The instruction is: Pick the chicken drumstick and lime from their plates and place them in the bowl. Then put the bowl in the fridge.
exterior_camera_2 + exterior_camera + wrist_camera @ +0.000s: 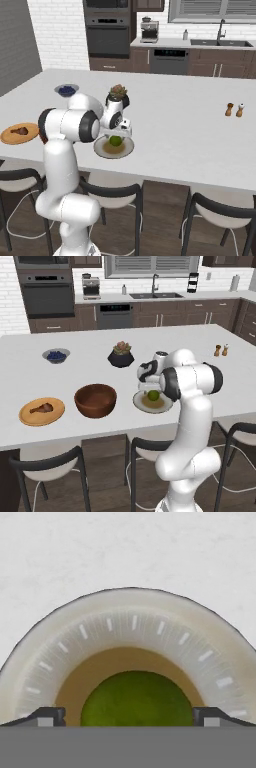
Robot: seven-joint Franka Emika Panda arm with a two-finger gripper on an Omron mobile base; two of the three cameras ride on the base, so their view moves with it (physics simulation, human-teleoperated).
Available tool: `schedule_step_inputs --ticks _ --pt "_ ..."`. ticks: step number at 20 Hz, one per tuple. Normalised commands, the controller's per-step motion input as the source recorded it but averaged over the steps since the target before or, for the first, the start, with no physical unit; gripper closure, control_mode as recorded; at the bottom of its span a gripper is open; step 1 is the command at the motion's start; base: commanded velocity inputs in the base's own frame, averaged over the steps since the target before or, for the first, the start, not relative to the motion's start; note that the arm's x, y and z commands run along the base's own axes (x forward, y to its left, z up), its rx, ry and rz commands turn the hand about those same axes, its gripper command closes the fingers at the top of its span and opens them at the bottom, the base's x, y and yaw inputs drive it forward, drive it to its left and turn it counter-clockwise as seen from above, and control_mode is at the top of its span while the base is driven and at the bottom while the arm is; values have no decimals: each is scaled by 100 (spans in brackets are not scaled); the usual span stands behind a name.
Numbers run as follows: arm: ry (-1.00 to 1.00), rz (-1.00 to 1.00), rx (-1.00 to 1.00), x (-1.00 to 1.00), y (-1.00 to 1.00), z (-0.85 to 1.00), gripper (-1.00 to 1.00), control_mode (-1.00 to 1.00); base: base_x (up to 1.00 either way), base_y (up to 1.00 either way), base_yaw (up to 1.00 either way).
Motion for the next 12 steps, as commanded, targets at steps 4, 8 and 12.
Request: schedule_step_inputs --ticks 4,8,12 --pt "0 1 0 10 0 -32 -100 -100 0 0 0" --pt "0 0 0 0 0 -23 -100 -100 0 0 0" --pt "0 0 0 0 0 -2 -100 -100 0 0 0"
